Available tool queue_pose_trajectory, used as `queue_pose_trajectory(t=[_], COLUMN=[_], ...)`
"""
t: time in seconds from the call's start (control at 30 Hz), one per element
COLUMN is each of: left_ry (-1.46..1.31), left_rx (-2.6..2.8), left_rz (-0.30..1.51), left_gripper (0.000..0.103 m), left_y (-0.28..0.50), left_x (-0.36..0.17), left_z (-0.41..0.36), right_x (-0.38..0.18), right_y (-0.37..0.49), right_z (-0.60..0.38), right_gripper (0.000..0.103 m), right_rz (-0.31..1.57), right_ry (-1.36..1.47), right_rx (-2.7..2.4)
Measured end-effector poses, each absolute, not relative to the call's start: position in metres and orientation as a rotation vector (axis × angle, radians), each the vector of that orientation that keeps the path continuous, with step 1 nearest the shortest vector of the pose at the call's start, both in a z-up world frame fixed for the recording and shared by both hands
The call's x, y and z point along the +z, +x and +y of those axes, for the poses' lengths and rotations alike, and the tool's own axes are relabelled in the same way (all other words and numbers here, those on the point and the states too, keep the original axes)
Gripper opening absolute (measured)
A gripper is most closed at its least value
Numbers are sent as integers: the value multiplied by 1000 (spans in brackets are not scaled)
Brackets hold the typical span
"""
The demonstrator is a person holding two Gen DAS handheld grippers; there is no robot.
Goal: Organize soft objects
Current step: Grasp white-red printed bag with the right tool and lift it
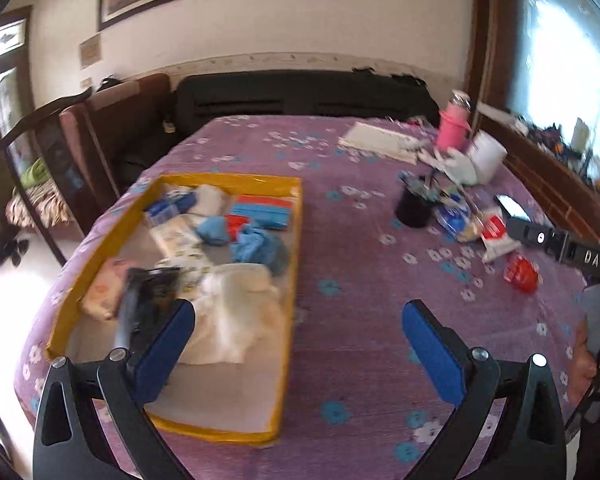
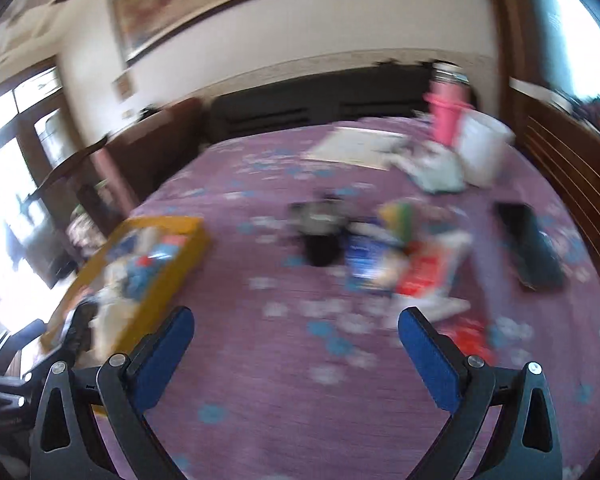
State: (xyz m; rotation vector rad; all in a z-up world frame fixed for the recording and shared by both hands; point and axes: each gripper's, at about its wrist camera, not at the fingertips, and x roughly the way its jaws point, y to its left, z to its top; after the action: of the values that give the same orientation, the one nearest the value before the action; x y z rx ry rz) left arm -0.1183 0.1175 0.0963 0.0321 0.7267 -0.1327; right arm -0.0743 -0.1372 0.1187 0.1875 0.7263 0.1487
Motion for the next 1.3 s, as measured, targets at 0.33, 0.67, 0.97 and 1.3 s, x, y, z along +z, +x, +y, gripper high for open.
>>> queue_pose_trajectory(t=[0.33, 0.67, 0.97, 1.3], left_ry=[202, 186, 114, 116], left_rx=[-204, -181, -200, -207], left_rz=[838, 1020, 1043, 1039], left_gripper=[103, 103, 103, 103], left_y=[-89, -49, -45, -46], left_x=[56, 7, 6, 5], left_z=[28, 18, 27, 28], right_x=[103, 84, 82, 67], right_y=[-87, -73, -53, 28], right_z=[-231, -264, -273, -234], right_gripper=[103, 103, 103, 41], right_rz=[722, 755, 781, 945], right_ry=[268, 313, 341, 189], right_rx=[-32, -80, -85, -40])
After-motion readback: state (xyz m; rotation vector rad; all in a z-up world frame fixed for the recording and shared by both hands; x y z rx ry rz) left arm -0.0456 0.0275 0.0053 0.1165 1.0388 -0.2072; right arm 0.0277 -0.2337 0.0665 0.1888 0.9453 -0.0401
